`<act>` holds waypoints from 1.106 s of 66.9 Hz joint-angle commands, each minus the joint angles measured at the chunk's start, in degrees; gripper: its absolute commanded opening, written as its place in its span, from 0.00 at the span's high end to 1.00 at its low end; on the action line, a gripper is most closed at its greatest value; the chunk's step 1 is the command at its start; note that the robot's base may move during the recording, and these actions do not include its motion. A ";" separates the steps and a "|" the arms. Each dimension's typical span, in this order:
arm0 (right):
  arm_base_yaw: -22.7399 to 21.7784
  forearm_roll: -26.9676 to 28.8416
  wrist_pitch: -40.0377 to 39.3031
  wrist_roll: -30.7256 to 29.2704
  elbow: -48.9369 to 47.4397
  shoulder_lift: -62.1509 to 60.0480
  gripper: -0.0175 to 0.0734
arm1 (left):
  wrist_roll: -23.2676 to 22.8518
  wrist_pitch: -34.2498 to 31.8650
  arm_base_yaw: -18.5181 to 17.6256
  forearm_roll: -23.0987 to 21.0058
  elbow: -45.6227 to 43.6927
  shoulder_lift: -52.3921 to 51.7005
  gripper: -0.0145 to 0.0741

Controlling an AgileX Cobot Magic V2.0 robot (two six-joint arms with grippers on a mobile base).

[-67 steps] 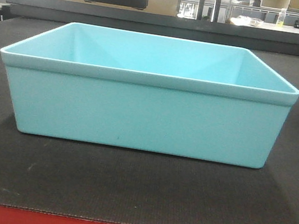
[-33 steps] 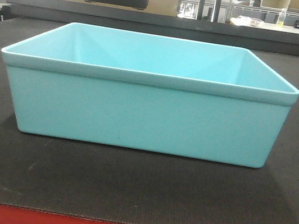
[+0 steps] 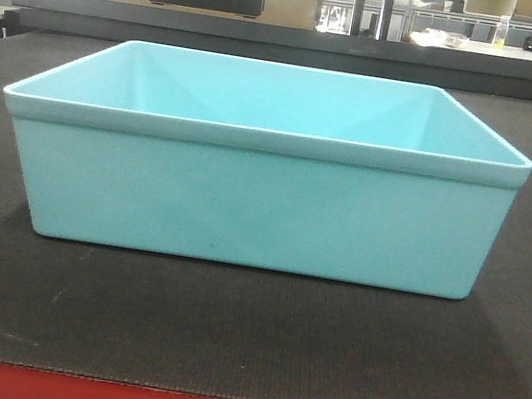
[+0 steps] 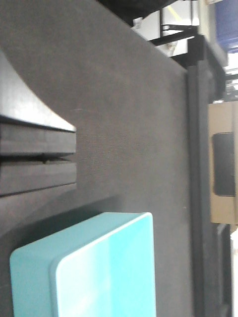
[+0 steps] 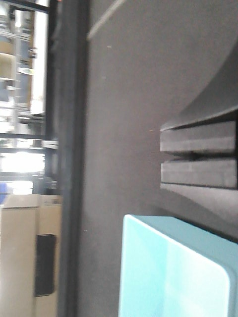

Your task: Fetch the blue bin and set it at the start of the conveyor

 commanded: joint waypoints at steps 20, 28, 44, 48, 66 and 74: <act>-0.19 -0.52 -1.46 -0.49 0.14 -3.73 0.98 | 0.13 0.01 0.19 -0.43 -0.01 -4.14 0.96; -0.19 -0.52 -1.46 -0.49 0.14 -3.73 0.98 | 0.13 -0.72 0.19 -0.43 -0.01 -4.18 0.96; -0.19 -0.52 -1.46 -0.49 0.14 -3.73 0.98 | 0.13 -0.72 0.19 -0.43 -0.01 -4.18 0.96; -0.19 -0.52 -1.46 -0.49 0.14 -3.73 0.98 | 0.13 -0.72 0.19 -0.43 -0.01 -4.18 0.96; -0.19 -0.52 -1.46 -0.49 0.14 -3.73 0.98 | 0.13 -1.46 0.97 -0.43 2.06 -6.71 0.96; -0.19 -0.52 -1.46 -0.49 0.14 -3.73 0.98 | 0.13 -7.65 4.12 -0.92 9.24 -9.69 0.96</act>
